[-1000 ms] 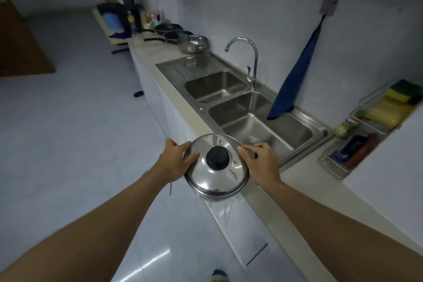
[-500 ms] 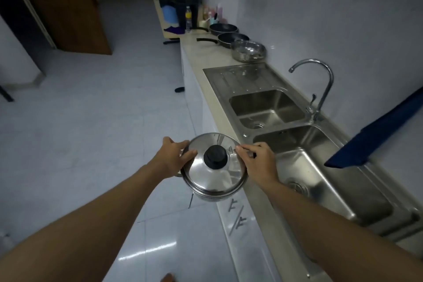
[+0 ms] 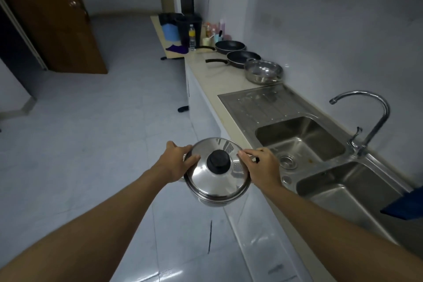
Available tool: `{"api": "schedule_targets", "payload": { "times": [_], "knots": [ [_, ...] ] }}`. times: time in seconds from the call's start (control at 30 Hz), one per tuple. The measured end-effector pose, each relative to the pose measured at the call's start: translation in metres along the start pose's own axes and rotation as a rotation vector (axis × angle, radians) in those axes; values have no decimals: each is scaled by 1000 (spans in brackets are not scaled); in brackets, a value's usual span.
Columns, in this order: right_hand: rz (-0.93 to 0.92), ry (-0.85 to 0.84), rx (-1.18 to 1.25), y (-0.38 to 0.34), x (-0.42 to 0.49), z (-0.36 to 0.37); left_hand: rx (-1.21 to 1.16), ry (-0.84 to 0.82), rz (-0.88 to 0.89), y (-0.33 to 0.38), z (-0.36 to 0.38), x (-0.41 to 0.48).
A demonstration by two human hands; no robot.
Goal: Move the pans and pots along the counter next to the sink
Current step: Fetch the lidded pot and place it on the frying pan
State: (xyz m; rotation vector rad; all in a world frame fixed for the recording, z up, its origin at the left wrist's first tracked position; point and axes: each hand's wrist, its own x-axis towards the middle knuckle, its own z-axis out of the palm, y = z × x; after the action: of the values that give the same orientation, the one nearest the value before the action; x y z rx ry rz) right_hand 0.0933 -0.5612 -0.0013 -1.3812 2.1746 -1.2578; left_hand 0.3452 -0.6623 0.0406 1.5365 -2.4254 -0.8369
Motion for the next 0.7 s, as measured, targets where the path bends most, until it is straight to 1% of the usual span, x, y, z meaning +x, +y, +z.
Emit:
{"api": "schedule_targets", "payload": {
  "times": [0.3,0.57,0.7],
  "knots": [
    [3,-18,17,-24,104,70,4,0,17,-47,-50,111],
    [-7,16,33,-25,247,145,38,0,16,-80,-95,260],
    [6,-7,51,-31,321,176,44,-9,-3,-89,-120,334]
  ]
}}
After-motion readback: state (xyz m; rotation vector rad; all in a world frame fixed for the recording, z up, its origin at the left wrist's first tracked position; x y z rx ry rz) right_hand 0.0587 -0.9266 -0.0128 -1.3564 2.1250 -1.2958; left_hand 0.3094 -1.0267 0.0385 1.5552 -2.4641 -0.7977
